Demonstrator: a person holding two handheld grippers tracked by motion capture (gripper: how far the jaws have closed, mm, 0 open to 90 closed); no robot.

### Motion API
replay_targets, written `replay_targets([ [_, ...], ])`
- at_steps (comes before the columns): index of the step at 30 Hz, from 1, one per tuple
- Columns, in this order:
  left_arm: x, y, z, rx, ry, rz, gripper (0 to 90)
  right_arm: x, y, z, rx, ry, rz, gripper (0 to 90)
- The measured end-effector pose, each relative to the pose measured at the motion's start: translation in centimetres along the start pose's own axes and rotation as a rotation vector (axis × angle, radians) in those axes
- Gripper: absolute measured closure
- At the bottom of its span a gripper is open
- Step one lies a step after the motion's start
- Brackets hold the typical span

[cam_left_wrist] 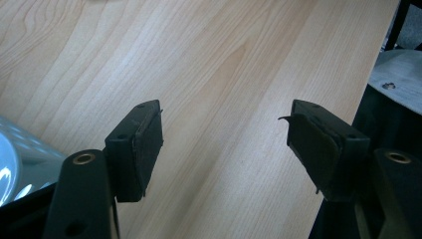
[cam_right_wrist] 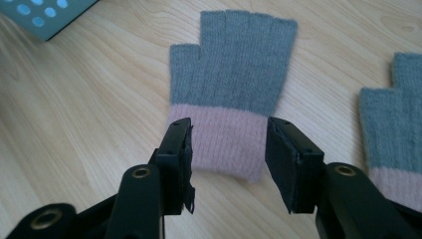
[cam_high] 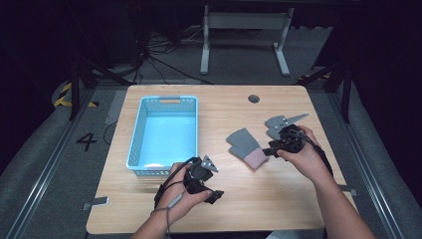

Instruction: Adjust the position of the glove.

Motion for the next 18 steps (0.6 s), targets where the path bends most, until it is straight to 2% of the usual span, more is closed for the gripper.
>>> replay_targets([
  [4,-0.1,-0.1,0.1,0.000,0.004,0.003,30.8,-1.4,0.9,-0.1,-0.004,-0.006,-0.007,52.9],
  [6,-0.1,-0.1,0.1,0.001,0.002,0.004,30.7,-2.0,1.4,-0.2,-0.004,-0.017,-0.043,53.0],
  [8,0.0,-0.1,0.1,-0.002,0.000,0.003,30.6,-2.7,1.7,-0.2,-0.022,-0.010,-0.055,54.4],
  [13,0.0,-0.1,0.3,0.004,0.002,0.000,30.5,-4.7,2.4,-0.3,-0.042,-0.017,-0.039,54.2],
  [18,0.1,-0.2,0.3,0.007,0.003,-0.002,30.4,-6.0,2.5,-0.4,-0.030,-0.037,-0.012,53.6],
])
Point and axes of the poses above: each handheld gripper's, and its own axes: x roughly backward along the jaws, y roughly out of its top, z roughly to its left, the point moved 7 cm from there along -x, roughly forward along the jaws
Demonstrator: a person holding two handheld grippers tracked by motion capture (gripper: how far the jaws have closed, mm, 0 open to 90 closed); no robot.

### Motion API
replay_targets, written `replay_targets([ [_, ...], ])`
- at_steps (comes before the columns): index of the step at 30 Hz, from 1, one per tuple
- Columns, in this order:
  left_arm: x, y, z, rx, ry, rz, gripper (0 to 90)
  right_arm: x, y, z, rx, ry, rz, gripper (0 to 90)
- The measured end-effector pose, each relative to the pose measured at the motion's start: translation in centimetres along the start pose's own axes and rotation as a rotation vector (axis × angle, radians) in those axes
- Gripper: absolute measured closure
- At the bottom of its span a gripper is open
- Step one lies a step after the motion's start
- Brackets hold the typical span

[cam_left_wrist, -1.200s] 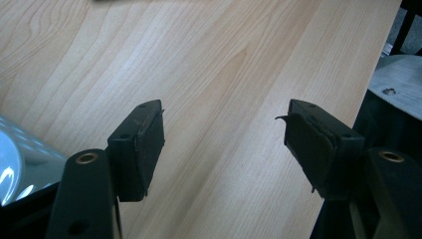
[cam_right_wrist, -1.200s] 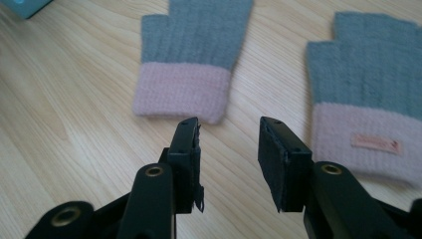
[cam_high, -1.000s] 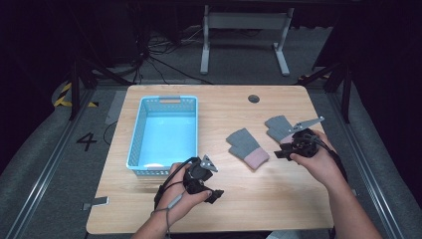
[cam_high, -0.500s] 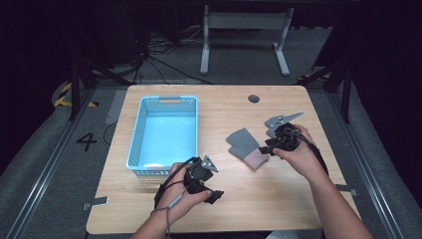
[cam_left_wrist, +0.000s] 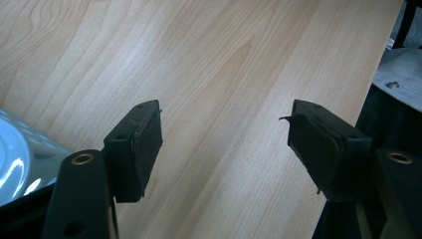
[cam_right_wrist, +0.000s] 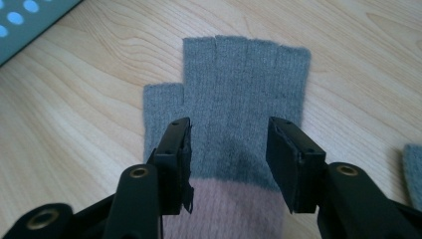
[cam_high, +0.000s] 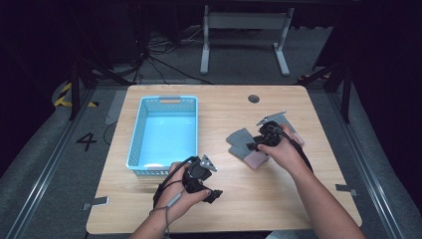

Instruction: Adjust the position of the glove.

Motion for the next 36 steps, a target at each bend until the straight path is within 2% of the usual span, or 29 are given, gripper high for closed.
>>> replay_targets([
  [3,0.0,0.0,0.0,0.000,0.002,0.000,30.3,-1.1,-0.1,-0.1,-0.003,-0.014,0.023,52.2],
  [8,0.0,0.0,0.1,-0.001,0.000,0.003,30.1,-1.8,-0.3,0.0,-0.013,-0.030,0.048,51.4],
  [10,-0.1,0.0,0.1,-0.003,-0.001,0.005,30.1,-2.2,-0.5,0.1,-0.005,-0.058,0.074,51.6],
  [12,-0.1,0.0,0.1,-0.004,-0.001,0.006,30.0,-2.4,-0.5,0.1,0.002,-0.066,0.081,52.1],
  [15,-0.1,-0.1,0.0,-0.005,-0.001,0.008,29.9,-2.6,-0.6,0.3,0.034,-0.086,0.099,55.7],
  [17,-0.1,-0.1,0.0,-0.009,-0.001,0.010,29.8,-2.7,-0.6,0.6,0.054,-0.091,0.111,63.8],
  [19,-0.2,-0.1,0.0,-0.009,-0.001,0.009,29.8,-2.6,-0.5,0.7,0.061,-0.091,0.113,69.7],
  [20,-0.2,-0.1,0.0,-0.009,-0.001,0.010,29.8,-2.6,-0.5,0.7,0.061,-0.091,0.113,69.7],
  [21,-0.2,-0.1,0.0,-0.009,-0.001,0.010,29.7,-2.6,-0.5,0.7,0.054,-0.085,0.114,79.2],
  [22,-0.2,-0.1,0.0,-0.009,-0.001,0.010,29.7,-2.6,-0.5,0.7,0.054,-0.085,0.114,79.2],
  [23,-0.2,-0.1,0.0,-0.009,-0.002,0.011,29.7,-2.6,-0.5,0.7,0.053,-0.080,0.112,84.2],
  [29,-0.1,-0.1,0.1,-0.008,-0.002,0.007,29.7,-2.3,-0.4,0.7,0.042,-0.075,0.101,86.8],
  [36,-0.1,-0.1,0.1,-0.003,-0.002,0.003,29.7,-0.6,0.1,1.0,0.040,-0.053,0.054,87.0],
])
Point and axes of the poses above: each handheld gripper's, and its own axes: x roughly backward along the jaws, y roughly out of its top, z roughly to its left, the point moved 7 cm from there along -x, roughly forward along the jaws
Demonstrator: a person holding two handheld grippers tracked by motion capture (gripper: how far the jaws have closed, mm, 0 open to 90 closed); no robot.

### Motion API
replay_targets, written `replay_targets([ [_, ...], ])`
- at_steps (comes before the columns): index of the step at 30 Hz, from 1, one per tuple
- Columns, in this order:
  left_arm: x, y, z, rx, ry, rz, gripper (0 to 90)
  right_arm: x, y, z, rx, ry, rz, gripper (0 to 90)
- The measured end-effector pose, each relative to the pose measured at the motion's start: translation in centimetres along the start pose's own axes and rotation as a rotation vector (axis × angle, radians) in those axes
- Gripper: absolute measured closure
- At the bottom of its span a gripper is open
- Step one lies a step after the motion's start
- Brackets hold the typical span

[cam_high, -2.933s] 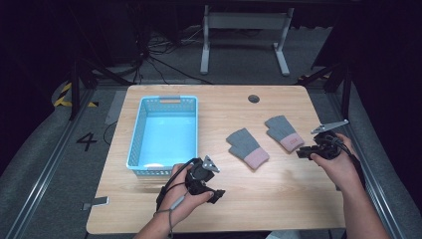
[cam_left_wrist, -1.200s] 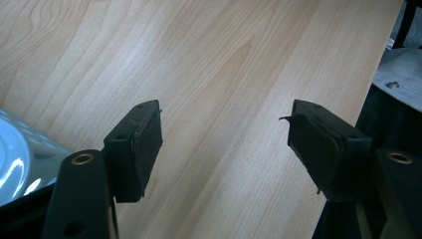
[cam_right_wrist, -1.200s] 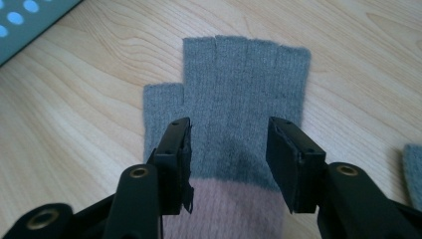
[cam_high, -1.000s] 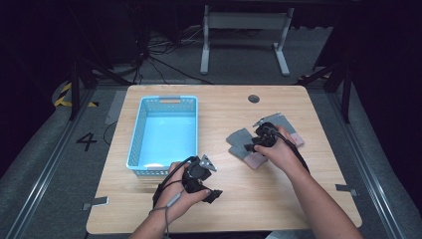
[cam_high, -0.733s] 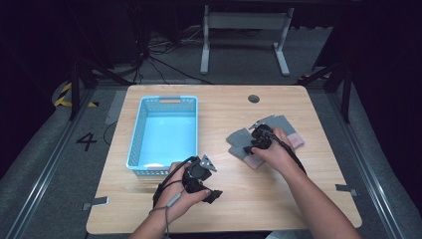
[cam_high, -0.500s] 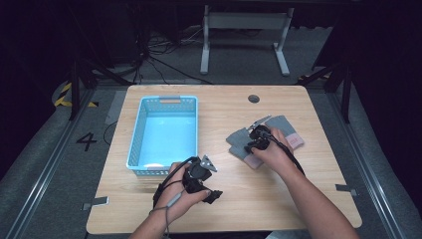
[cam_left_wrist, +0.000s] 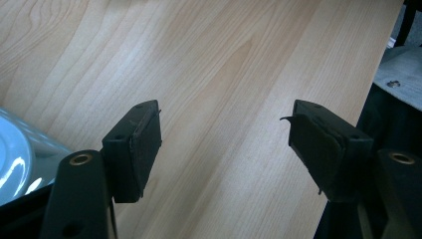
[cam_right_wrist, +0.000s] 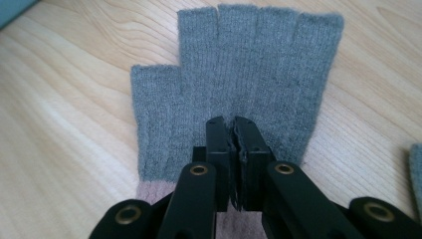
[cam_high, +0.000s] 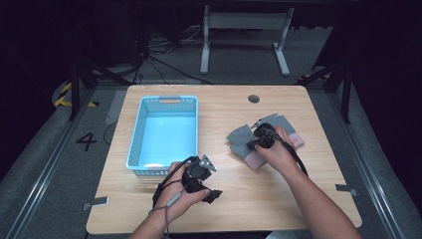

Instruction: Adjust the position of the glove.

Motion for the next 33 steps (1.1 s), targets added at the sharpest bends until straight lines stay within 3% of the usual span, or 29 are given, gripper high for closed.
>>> replay_targets([
  [12,0.4,0.3,0.3,0.001,0.005,-0.015,29.7,4.4,-0.1,1.6,0.058,0.049,-0.065,86.8],
  [17,0.4,0.5,0.4,0.002,0.005,-0.018,29.7,6.1,-1.1,2.8,0.073,0.102,-0.089,86.5],
  [25,0.7,0.7,0.6,0.004,0.007,-0.027,29.7,7.5,-2.0,4.3,0.137,0.143,-0.076,86.4],
  [26,0.7,0.7,0.7,0.002,0.009,-0.030,29.7,7.8,-2.2,4.7,0.164,0.155,-0.066,86.4],
  [28,0.8,0.8,0.7,0.002,0.007,-0.029,29.7,7.9,-2.3,4.8,0.167,0.160,-0.061,86.4],
  [33,1.0,1.0,0.8,-0.003,0.006,-0.040,29.7,8.0,-3.1,5.6,0.227,0.199,-0.022,86.3],
])
Point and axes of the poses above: each handheld gripper's, and its own axes: x roughly backward along the jaws, y roughly out of its top, z roughly to its left, the point moved 7 cm from there along -x, roughly forward along the jaws
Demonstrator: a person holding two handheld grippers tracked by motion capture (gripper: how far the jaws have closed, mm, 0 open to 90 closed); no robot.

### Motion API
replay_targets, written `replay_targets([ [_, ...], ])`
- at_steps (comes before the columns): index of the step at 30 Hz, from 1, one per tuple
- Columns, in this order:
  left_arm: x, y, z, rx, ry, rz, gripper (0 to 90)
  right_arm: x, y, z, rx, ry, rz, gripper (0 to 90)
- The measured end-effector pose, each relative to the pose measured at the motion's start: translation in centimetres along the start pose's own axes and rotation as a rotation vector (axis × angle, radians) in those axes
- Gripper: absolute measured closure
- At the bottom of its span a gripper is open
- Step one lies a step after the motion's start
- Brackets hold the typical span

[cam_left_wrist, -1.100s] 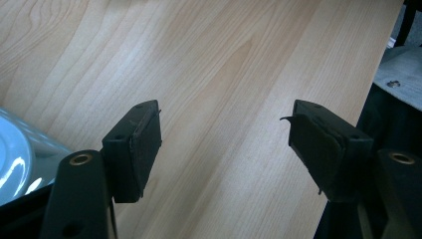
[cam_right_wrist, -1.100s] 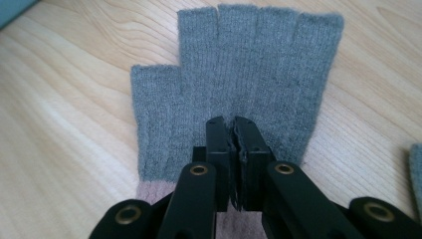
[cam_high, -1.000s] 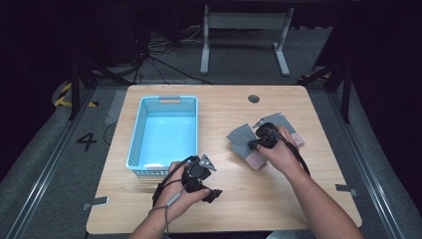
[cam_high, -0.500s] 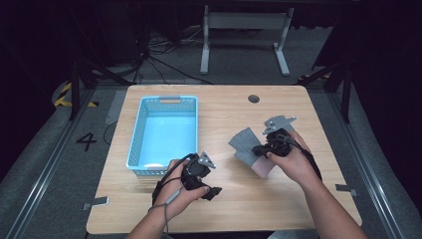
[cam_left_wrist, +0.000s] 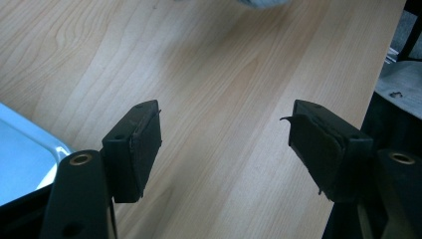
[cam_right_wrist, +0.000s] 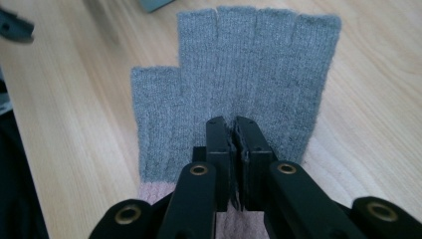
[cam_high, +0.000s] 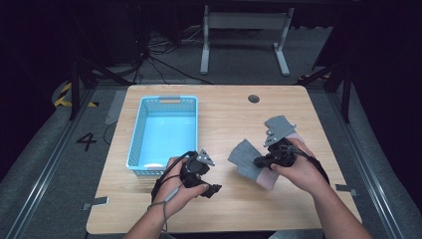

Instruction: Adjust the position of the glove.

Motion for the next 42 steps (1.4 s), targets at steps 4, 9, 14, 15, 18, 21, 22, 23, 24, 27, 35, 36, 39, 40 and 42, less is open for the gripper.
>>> replay_targets([
  [4,0.2,0.4,0.0,0.016,-0.030,-0.041,31.2,-0.4,-0.4,0.5,0.048,0.022,0.027,86.2],
  [9,0.2,0.9,0.2,0.013,-0.011,-0.070,32.7,-1.8,-1.2,1.1,0.088,0.061,0.082,86.1],
  [14,0.2,1.1,0.2,0.003,-0.004,-0.069,38.3,-3.0,-1.9,1.4,0.123,0.088,0.116,86.1],
  [15,0.1,1.2,0.4,0.001,0.006,-0.072,38.5,-3.3,-2.0,1.4,0.127,0.096,0.126,86.1],
  [18,0.1,1.1,0.5,-0.011,0.014,-0.053,44.9,-4.2,-2.4,1.3,0.137,0.102,0.131,83.7],
  [21,0.1,1.0,0.3,-0.013,-0.013,-0.041,55.7,-4.4,-2.7,1.1,0.107,0.095,0.098,70.1],
  [22,0.1,0.9,0.3,-0.017,-0.018,-0.026,58.1,-4.3,-2.7,1.1,0.099,0.088,0.094,70.1],
  [23,0.1,0.9,0.3,-0.017,-0.018,-0.026,59.9,-4.3,-2.7,1.1,0.099,0.088,0.094,70.1],
  [24,0.1,0.9,0.3,-0.022,-0.023,-0.018,61.7,-4.0,-2.7,1.1,0.092,0.085,0.086,70.3],
  [27,0.0,1.0,0.2,-0.030,-0.041,-0.001,66.0,-2.4,-3.3,1.4,0.041,0.101,0.102,81.3],
  [35,-0.4,1.7,-0.2,-0.062,-0.061,0.008,65.8,-1.5,-5.0,2.6,0.013,0.200,0.189,89.8],
  [36,-0.4,1.7,-0.2,-0.062,-0.061,0.008,65.6,-1.5,-5.0,2.6,0.013,0.200,0.189,89.8],
  [39,-0.6,1.8,-0.3,-0.067,-0.064,0.010,65.3,-1.9,-5.5,2.7,0.017,0.206,0.213,90.0],
  [40,-0.6,1.9,-0.3,-0.071,-0.062,0.009,65.3,-2.0,-5.6,2.7,0.011,0.208,0.220,90.0],
  [42,-0.7,2.0,-0.3,-0.072,-0.063,0.006,64.7,-2.1,-6.0,2.6,0.013,0.207,0.236,90.0],
])
Point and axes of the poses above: each handheld gripper's, and its own axes: x roughly backward along the jaws, y roughly out of its top, z roughly to its left, the point moved 7 cm from there along -x, roughly forward along the jaws
